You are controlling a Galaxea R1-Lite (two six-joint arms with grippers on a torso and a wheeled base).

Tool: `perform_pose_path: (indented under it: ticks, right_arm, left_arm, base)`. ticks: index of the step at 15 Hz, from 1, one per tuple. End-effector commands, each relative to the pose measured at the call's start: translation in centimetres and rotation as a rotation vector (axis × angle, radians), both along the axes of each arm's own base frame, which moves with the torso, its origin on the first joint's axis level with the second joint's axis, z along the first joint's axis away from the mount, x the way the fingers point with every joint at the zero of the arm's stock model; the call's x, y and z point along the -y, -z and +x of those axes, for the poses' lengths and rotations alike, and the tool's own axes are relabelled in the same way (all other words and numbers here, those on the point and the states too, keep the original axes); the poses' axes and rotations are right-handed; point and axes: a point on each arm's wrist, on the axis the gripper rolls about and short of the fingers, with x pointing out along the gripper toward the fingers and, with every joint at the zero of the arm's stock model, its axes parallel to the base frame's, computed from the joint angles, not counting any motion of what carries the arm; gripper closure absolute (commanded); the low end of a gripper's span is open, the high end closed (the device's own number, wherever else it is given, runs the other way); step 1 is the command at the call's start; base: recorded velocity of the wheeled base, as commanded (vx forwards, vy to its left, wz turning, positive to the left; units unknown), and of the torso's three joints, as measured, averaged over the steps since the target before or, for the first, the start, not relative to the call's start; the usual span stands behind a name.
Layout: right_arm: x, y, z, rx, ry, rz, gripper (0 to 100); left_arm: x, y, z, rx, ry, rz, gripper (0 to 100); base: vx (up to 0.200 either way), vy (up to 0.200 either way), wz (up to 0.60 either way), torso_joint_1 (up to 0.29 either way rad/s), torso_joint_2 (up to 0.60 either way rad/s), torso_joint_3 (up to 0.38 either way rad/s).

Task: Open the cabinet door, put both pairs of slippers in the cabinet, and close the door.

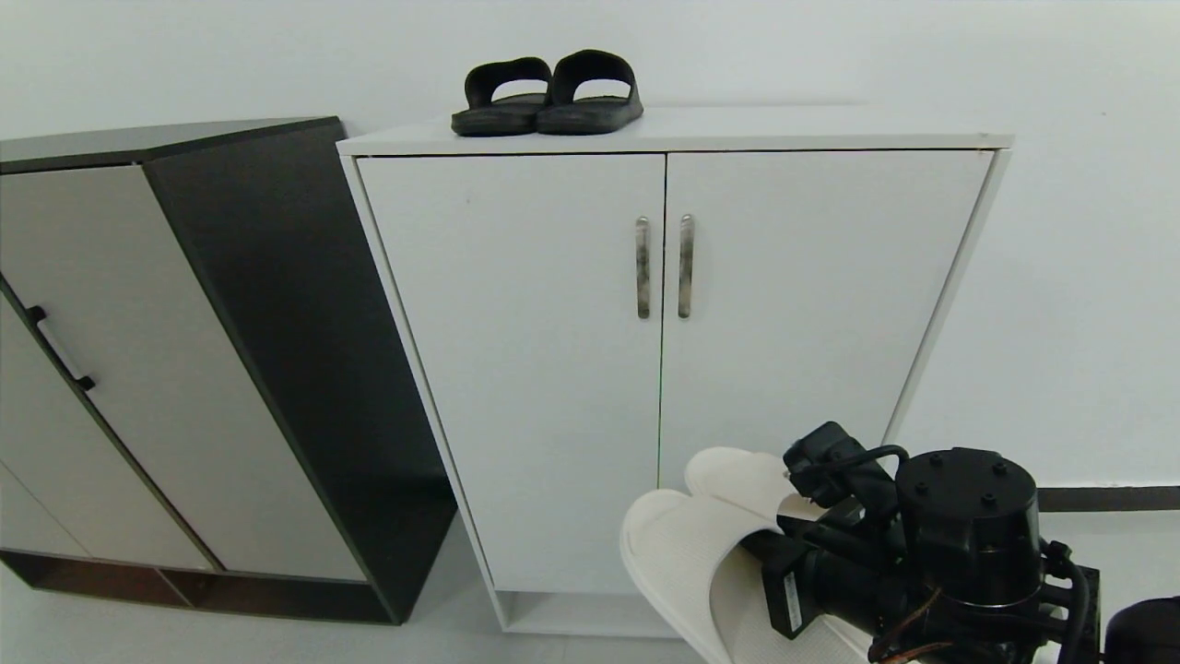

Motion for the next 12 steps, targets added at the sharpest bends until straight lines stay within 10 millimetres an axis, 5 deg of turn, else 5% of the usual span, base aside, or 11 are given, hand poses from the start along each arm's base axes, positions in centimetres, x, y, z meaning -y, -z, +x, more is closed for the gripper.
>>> perform_pose_path:
  ticks: [1,3,8,12]
  right_arm:
    - [-0.1,0.2,0.0,-0.002,-0.002,-0.006,100]
    - [-0.1,0.1,0.0,0.009,-0.001,0.004,100]
    - [-0.2,0.6,0.1,0.02,-0.001,0.015,100]
    - [-0.3,0.8,0.2,0.022,-0.002,0.02,100]
  left_arm:
    - [0.2,-7.3,0.3,-0.029,0.118,-0.163,0]
    - [0.6,-7.5,3.8,-0.216,0.286,-0.164,0]
    - [2.9,-10.9,9.7,-0.26,0.807,-0.165,0]
    - [6.6,-13.4,14.9,-0.303,0.879,-0.194,0]
  base:
    - [0.0,0.0,0.0,0.0,0.0,0.0]
    - [0.0,0.0,0.0,-0.001,0.0,0.028]
    - [0.0,0.0,0.0,0.0,0.0,0.0]
    - [0.0,0.0,0.0,0.0,0.0,0.0]
